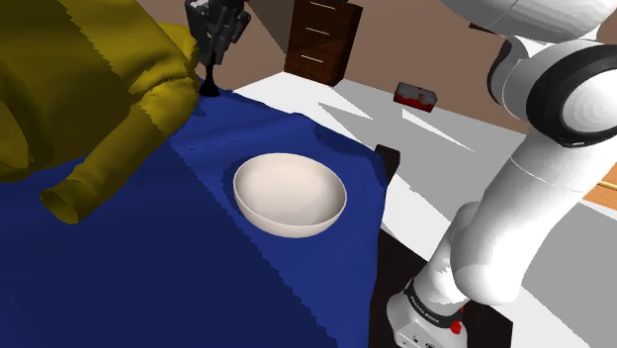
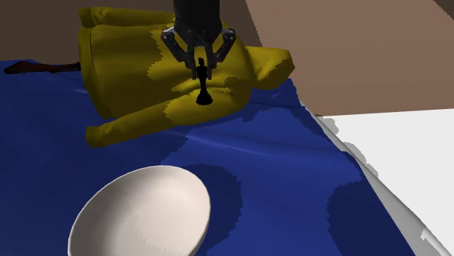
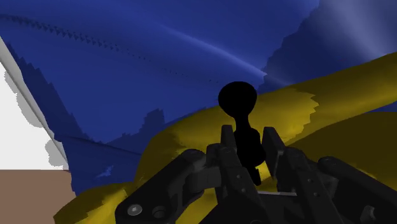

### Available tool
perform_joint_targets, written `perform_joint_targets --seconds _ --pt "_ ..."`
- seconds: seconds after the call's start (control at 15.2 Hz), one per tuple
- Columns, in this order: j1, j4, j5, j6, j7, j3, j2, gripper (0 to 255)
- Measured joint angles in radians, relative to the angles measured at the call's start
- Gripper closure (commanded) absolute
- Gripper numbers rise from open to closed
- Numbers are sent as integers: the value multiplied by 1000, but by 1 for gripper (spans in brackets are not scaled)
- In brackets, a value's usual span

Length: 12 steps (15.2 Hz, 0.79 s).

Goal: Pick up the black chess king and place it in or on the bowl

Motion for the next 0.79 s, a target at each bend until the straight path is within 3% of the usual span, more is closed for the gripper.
perform_joint_targets --seconds 0.4,0.79 --pt "13 -258 59 24 22 7 -243 255" --pt "41 -416 103 0 52 16 -432 255"
